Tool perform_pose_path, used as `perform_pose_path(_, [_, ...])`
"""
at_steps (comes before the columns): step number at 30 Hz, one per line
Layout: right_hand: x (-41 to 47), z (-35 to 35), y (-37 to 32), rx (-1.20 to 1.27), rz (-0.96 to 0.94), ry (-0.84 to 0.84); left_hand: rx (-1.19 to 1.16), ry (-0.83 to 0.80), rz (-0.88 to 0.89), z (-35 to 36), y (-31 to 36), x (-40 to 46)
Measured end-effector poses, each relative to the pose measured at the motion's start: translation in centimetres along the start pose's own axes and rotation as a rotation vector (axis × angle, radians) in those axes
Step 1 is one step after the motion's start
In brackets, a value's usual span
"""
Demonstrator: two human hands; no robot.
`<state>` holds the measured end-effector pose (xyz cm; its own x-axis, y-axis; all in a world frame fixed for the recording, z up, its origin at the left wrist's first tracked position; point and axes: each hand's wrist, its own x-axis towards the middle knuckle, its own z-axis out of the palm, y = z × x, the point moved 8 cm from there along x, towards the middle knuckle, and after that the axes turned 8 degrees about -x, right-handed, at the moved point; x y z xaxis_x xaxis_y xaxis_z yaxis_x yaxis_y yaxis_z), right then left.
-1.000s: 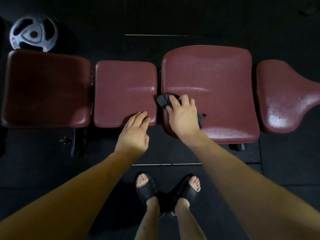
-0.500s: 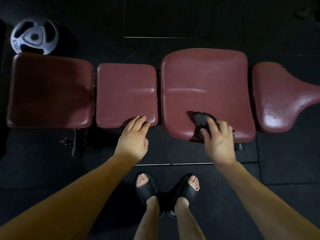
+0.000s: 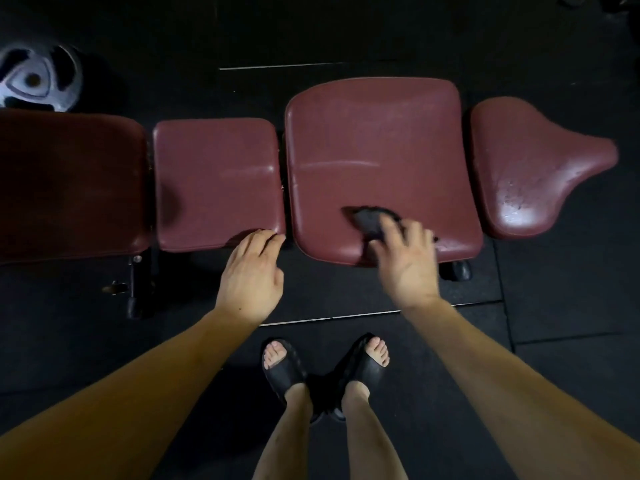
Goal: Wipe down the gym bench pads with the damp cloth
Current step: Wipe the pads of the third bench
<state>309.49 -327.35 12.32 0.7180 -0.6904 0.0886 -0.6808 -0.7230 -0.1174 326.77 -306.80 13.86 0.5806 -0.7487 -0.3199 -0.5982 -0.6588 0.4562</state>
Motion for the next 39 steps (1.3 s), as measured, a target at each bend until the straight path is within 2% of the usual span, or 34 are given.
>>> perform_pose_path(3, [-0.9, 0.0, 8.2, 0.017, 0.339, -0.017, -0.022, -0.01, 0.024, 0.8, 2.5, 0.3])
perform_pose_path(5, [-1.4, 0.4, 8.0, 0.045, 0.511, 0.006, -0.043, -0.015, 0.022, 1.1, 3.6, 0.8])
perform_pose_path(6, [-1.5, 0.6, 6.0, 0.053, 0.531, 0.036, -0.051, -0.014, 0.02, 1.2, 4.1, 1.0])
perform_pose_path(8, [-1.6, 0.4, 0.2, 0.058, 0.43, 0.057, -0.059, -0.012, 0.027, 1.4, 5.1, 1.3])
perform_pose_path(10, [-2.1, 0.6, -4.8, 0.092, 0.175, -0.021, -0.038, -0.03, 0.059, 1.9, 6.0, 1.5])
perform_pose_path(12, [-2.4, 0.4, -5.1, 0.129, -0.076, -0.063, -0.003, -0.06, 0.087, 2.8, 6.7, 1.6])
perform_pose_path(14, [-2.2, 0.2, -1.1, 0.115, -0.135, -0.013, 0.024, -0.072, 0.089, 3.4, 7.2, 1.5])
perform_pose_path(18, [-2.8, 0.6, 10.9, 0.074, 0.247, 0.025, 0.068, -0.066, 0.098, 4.1, 8.9, 1.0])
perform_pose_path(20, [-3.2, 0.7, 11.7, 0.098, 0.364, 0.024, 0.08, -0.072, 0.085, 4.6, 9.5, 0.8])
perform_pose_path(23, [-3.1, 1.2, 8.4, 0.138, 0.6, 0.034, 0.063, -0.056, 0.038, 4.9, 9.4, 0.8])
perform_pose_path(25, [-2.8, 0.8, 4.0, 0.13, 0.5, 0.016, 0.079, -0.072, 0.047, 5.1, 9.5, 0.6])
perform_pose_path(28, [-2.8, 0.0, -0.6, 0.126, 0.096, -0.031, 0.122, -0.096, 0.06, 5.2, 9.3, 0.6])
perform_pose_path(30, [-2.6, -0.3, 1.0, 0.115, -0.058, -0.031, 0.135, -0.103, 0.051, 5.2, 9.3, 0.6])
perform_pose_path(31, [-2.5, -0.1, 3.2, 0.091, -0.065, -0.031, 0.133, -0.102, 0.044, 5.2, 9.3, 0.7])
perform_pose_path(32, [-2.5, 0.1, 6.2, 0.056, -0.019, -0.033, 0.128, -0.097, 0.037, 5.2, 9.4, 0.7])
perform_pose_path(34, [-2.6, 0.5, 13.2, 0.013, 0.195, -0.034, 0.12, -0.083, 0.024, 5.3, 9.3, 0.8])
perform_pose_path(36, [-3.0, 1.0, 18.1, 0.097, 0.434, -0.074, 0.121, -0.085, 0.024, 5.4, 9.3, 0.7])
perform_pose_path(39, [-3.4, 2.1, 18.3, 0.177, 0.661, -0.137, 0.111, -0.093, 0.007, 5.9, 9.4, 0.6])
